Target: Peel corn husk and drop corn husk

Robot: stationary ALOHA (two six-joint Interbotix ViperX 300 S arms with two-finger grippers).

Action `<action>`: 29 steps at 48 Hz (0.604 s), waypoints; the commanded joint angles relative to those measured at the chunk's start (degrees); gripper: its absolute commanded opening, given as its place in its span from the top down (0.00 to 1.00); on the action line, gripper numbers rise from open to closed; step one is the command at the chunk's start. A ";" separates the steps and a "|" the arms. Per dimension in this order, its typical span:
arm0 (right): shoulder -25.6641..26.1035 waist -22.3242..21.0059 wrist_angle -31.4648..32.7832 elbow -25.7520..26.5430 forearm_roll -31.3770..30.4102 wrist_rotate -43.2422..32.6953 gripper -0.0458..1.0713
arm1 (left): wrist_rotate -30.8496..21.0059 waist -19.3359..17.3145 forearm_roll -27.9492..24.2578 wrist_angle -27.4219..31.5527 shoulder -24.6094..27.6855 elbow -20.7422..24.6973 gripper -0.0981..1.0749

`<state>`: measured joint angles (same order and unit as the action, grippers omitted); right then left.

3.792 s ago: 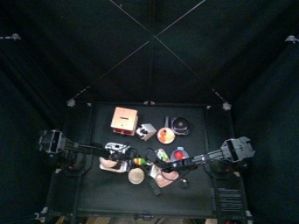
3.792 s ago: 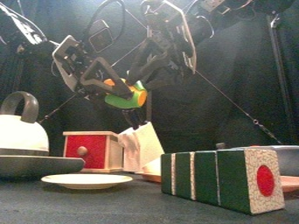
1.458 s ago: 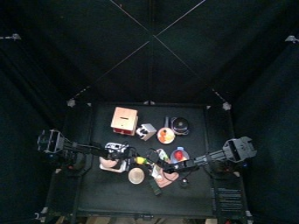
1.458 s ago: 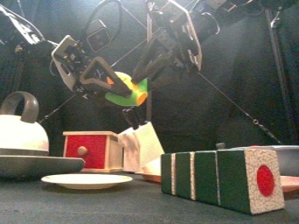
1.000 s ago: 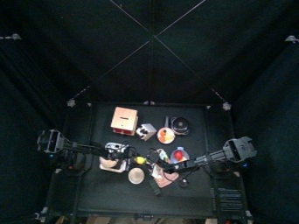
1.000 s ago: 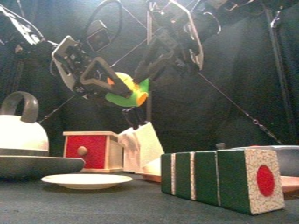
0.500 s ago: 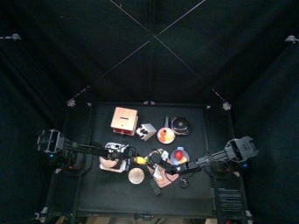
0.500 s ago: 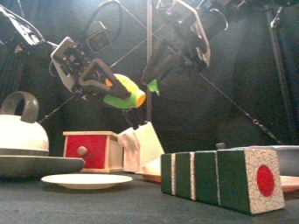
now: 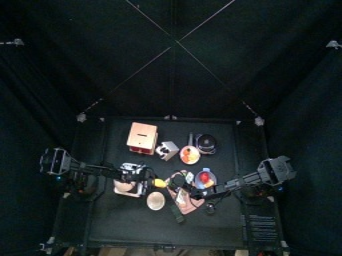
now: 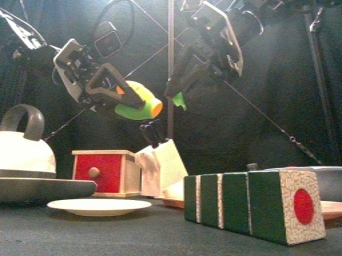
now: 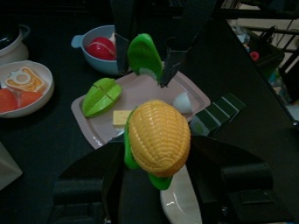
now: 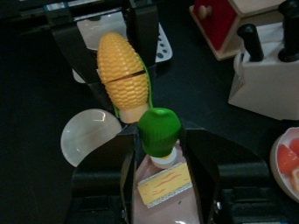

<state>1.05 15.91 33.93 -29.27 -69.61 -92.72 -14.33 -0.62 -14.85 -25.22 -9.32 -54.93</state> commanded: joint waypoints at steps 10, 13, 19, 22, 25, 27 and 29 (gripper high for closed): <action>3.16 0.70 2.20 -0.26 1.32 -0.26 0.75 | 0.09 -0.09 0.18 0.09 -4.04 -1.05 0.26; 3.52 0.88 3.25 -0.62 2.02 -0.35 0.75 | 0.09 -0.18 0.18 0.09 -4.92 -1.67 0.26; 4.04 1.14 5.98 -1.14 3.25 -0.79 0.75 | 0.09 -0.35 0.26 0.00 -6.68 -2.81 0.26; 4.13 1.05 7.21 -1.32 2.90 -2.72 0.75 | 0.00 -0.53 0.26 0.00 -7.56 -3.25 0.26; 4.04 0.79 8.00 -1.58 2.02 -5.36 0.75 | 0.00 -0.62 0.18 0.09 -8.44 -3.69 0.26; 4.04 0.53 8.09 -1.76 0.88 -7.12 0.75 | 0.09 -0.70 0.26 0.09 -8.96 -4.04 0.26; 3.96 0.00 8.00 -1.85 -0.18 -9.05 0.75 | 0.09 -0.70 0.26 0.09 -9.58 -4.39 0.26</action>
<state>3.08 16.61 41.66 -31.55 -67.76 -98.96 -14.24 -1.05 -14.68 -24.96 -17.23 -59.50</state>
